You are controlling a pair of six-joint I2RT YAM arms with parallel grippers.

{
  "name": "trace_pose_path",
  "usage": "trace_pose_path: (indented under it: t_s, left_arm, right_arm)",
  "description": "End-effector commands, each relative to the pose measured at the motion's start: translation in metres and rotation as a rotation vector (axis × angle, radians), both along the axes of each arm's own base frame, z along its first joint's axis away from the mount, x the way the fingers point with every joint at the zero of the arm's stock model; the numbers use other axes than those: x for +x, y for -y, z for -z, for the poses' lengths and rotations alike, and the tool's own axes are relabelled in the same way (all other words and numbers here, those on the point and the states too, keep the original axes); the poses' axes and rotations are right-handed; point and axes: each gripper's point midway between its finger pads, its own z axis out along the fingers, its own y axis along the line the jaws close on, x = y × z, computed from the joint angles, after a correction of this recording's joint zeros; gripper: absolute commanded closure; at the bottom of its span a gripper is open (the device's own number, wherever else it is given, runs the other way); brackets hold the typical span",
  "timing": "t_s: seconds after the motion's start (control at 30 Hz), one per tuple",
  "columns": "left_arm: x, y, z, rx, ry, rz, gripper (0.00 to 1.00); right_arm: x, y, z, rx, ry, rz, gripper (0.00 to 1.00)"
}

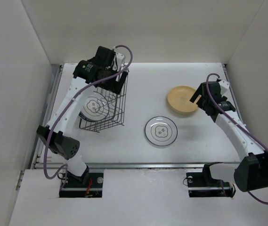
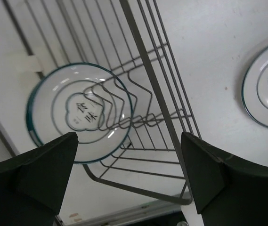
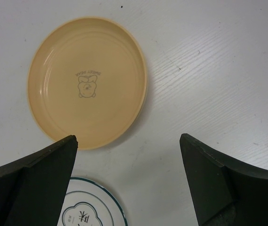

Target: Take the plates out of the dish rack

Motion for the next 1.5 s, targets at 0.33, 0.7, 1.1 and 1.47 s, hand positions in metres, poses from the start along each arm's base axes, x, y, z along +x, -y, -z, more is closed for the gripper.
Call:
trace_pose_path:
  t_s: [0.33,0.7,1.1,1.47]
  left_arm:
    - [0.011,-0.024,0.045,0.071,-0.146,-0.088,0.17]
    - [0.006,-0.032,0.063,0.008,-0.236,-0.121,0.28]
    - [0.000,-0.028,0.060,0.066,-0.213,-0.088,0.29]
    - [0.006,-0.031,0.091,0.139,-0.312,-0.115,0.36]
  right_arm:
    - [0.003,0.001,-0.030,-0.006,0.096,0.002,0.05]
    - [-0.003,0.006,-0.027,-0.026,0.086,0.011,0.05]
    - [-0.005,0.004,-0.023,-0.022,0.076,0.003,0.05]
    - [-0.006,0.006,-0.029,-0.025,0.095,0.011,0.05]
